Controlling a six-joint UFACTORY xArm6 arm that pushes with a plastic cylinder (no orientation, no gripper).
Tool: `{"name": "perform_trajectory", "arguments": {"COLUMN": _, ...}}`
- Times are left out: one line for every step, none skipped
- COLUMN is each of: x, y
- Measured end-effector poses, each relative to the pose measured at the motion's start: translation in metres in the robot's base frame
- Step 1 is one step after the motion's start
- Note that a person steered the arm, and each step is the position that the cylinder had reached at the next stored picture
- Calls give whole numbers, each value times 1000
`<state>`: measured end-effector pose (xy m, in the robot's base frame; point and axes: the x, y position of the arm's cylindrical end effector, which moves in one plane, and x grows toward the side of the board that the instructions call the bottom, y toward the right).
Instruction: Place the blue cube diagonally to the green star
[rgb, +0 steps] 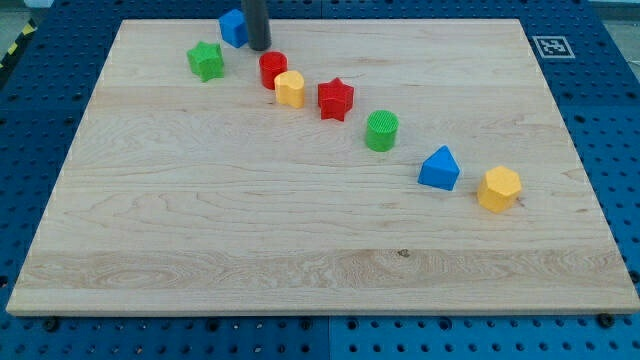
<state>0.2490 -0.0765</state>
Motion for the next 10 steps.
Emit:
{"name": "perform_trajectory", "arguments": {"x": -15, "y": 9}}
{"name": "perform_trajectory", "arguments": {"x": -48, "y": 0}}
{"name": "perform_trajectory", "arguments": {"x": -56, "y": -22}}
{"name": "perform_trajectory", "arguments": {"x": -56, "y": -71}}
{"name": "perform_trajectory", "arguments": {"x": -57, "y": -98}}
{"name": "perform_trajectory", "arguments": {"x": -57, "y": -95}}
{"name": "perform_trajectory", "arguments": {"x": -56, "y": -52}}
{"name": "perform_trajectory", "arguments": {"x": -36, "y": -12}}
{"name": "perform_trajectory", "arguments": {"x": -27, "y": -31}}
{"name": "perform_trajectory", "arguments": {"x": -27, "y": -75}}
